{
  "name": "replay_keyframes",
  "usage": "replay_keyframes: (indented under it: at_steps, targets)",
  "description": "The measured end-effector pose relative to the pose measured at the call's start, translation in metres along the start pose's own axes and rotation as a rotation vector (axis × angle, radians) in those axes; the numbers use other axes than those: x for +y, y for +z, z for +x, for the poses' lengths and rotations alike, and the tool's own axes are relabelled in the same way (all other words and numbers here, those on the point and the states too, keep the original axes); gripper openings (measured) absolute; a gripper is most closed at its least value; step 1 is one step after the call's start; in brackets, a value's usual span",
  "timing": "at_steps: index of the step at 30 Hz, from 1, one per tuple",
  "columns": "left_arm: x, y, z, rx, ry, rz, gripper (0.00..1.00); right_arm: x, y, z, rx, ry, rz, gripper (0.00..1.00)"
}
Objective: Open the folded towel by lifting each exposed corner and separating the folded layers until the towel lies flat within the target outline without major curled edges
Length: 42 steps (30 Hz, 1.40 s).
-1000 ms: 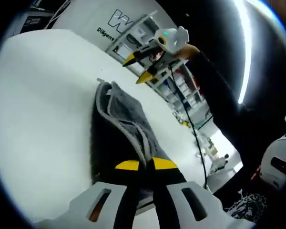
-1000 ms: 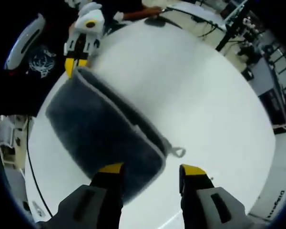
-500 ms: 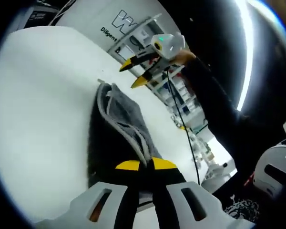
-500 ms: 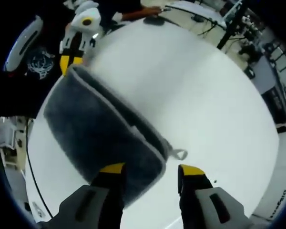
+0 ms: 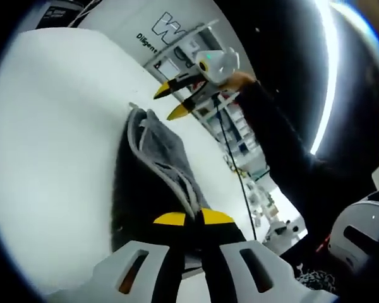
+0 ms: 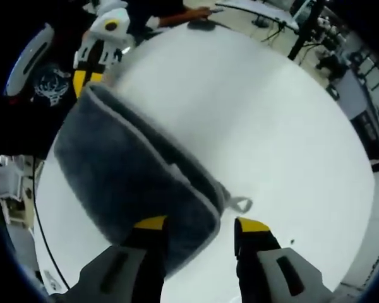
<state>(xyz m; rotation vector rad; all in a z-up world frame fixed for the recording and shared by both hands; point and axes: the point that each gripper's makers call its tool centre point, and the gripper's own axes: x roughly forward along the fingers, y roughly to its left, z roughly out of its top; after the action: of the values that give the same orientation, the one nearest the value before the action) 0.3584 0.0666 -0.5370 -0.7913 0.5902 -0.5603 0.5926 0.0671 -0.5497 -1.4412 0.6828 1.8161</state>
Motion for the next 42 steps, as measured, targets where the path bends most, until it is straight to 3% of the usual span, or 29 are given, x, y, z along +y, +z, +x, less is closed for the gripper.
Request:
replay_keyframes:
  at_steps: [8,27,42]
  targets:
    - [0.003,-0.001,-0.002,-0.012,0.014,-0.001,0.05,-0.011,0.004,0.006,-0.014,0.008,-0.003,0.38]
    - [0.008,0.000,-0.003,-0.012,0.020,-0.010,0.05,-0.001,0.001,0.034,-0.013,0.042,0.019,0.32]
    - [0.010,-0.003,-0.003,-0.009,0.029,-0.008,0.05,-0.007,0.003,0.040,0.003,0.067,0.052,0.25]
